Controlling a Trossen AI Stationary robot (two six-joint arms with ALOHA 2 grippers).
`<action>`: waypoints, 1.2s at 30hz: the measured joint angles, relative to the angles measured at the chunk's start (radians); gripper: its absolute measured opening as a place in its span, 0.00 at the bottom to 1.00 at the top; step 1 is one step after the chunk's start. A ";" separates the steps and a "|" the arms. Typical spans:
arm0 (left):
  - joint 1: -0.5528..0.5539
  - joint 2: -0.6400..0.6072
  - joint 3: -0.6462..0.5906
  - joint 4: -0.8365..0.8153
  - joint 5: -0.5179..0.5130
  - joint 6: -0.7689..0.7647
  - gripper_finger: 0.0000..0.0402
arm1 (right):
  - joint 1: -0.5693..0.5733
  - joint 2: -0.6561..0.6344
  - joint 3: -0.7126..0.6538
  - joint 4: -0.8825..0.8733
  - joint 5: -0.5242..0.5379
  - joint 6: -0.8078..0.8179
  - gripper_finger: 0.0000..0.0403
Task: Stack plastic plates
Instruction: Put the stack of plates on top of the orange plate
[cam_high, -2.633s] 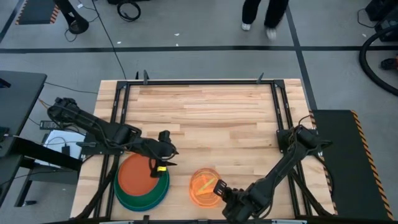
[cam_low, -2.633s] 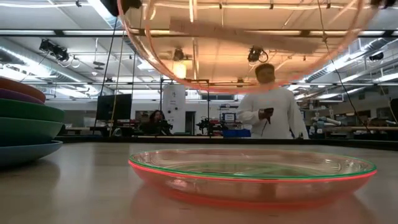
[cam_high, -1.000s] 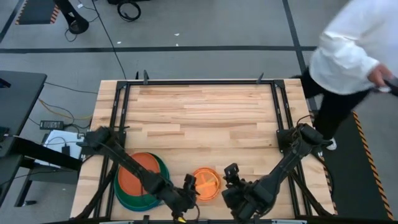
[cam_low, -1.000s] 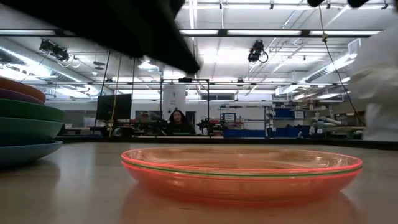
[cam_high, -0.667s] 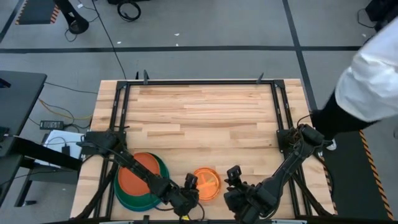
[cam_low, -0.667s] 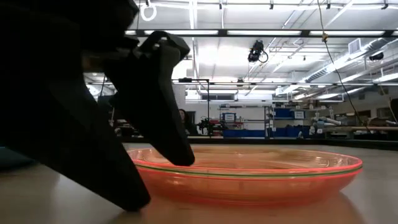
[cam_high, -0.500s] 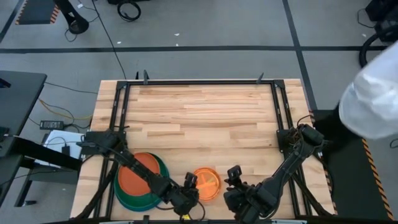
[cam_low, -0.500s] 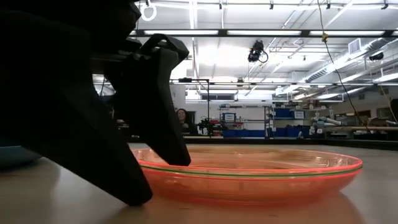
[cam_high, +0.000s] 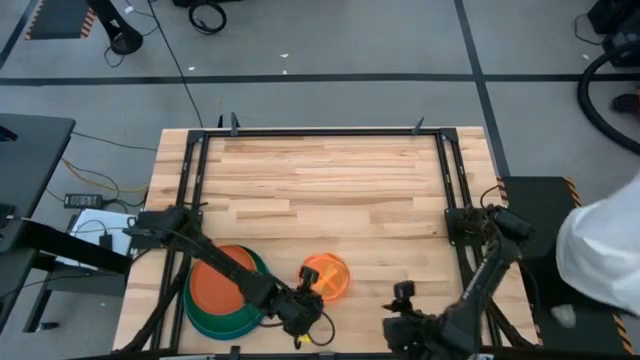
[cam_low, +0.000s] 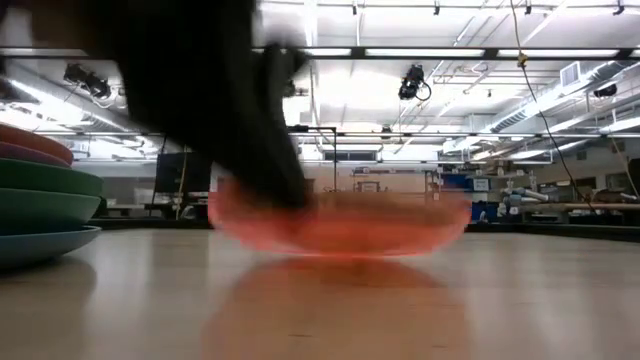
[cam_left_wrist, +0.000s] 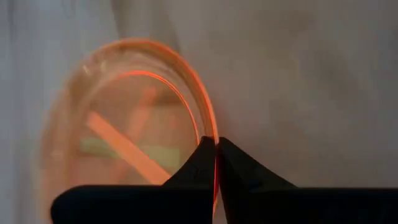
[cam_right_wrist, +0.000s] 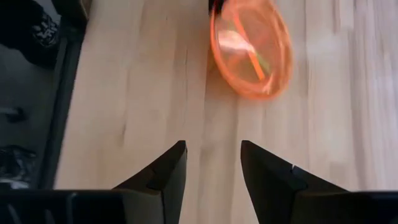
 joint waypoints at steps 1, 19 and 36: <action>-0.004 -0.025 0.016 -0.020 0.003 0.000 0.03 | 0.017 0.000 0.000 -0.017 0.001 0.046 0.40; -0.160 -0.280 0.513 -1.113 0.074 -0.748 0.02 | 0.124 0.000 0.000 -0.099 0.085 0.328 0.40; -0.437 -0.275 0.162 -1.176 -0.006 -1.438 0.03 | 0.042 0.000 0.000 -0.110 0.086 0.212 0.40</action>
